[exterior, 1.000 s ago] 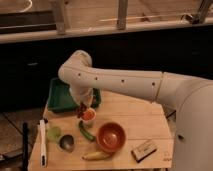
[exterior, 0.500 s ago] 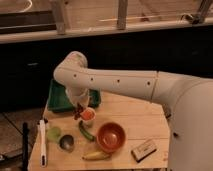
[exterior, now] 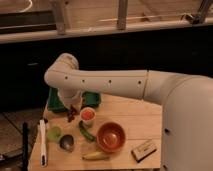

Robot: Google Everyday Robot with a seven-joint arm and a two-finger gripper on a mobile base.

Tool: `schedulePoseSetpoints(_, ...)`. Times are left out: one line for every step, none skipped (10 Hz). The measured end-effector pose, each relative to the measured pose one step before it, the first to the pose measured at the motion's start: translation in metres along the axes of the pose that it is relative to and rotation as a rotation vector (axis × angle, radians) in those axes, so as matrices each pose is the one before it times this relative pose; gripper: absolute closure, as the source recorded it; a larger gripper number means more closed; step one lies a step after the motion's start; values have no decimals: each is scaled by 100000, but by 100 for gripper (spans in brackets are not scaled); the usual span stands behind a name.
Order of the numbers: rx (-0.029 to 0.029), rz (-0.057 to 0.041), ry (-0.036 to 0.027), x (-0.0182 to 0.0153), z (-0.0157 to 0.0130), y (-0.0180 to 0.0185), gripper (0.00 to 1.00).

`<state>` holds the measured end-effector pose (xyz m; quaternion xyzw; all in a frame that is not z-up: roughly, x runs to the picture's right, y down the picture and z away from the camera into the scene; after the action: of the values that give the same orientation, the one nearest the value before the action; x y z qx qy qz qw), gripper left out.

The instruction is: Place grapes in red bowl

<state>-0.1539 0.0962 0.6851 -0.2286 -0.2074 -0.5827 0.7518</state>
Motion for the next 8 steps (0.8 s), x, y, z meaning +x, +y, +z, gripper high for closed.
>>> schedulePoseSetpoints(130,447,-328,-325,-101,-132,99)
schedulePoseSetpoints(-367,1961,579,207,-170,932,99)
schedulePoseSetpoints(164,1294,198,56,-156,683,99)
schedulePoseSetpoints(530,2751,309,166,-371,1622,99)
schedulePoseSetpoints(337,2536,638,339,-323,1585,99)
schedulePoseSetpoints(418,2153,442,291,-285,1147,99)
schedulePoseSetpoints(177,2736,391,200,-307,1352,99)
schedulePoseSetpoints(-25,2346,50,40,-180,1273,99)
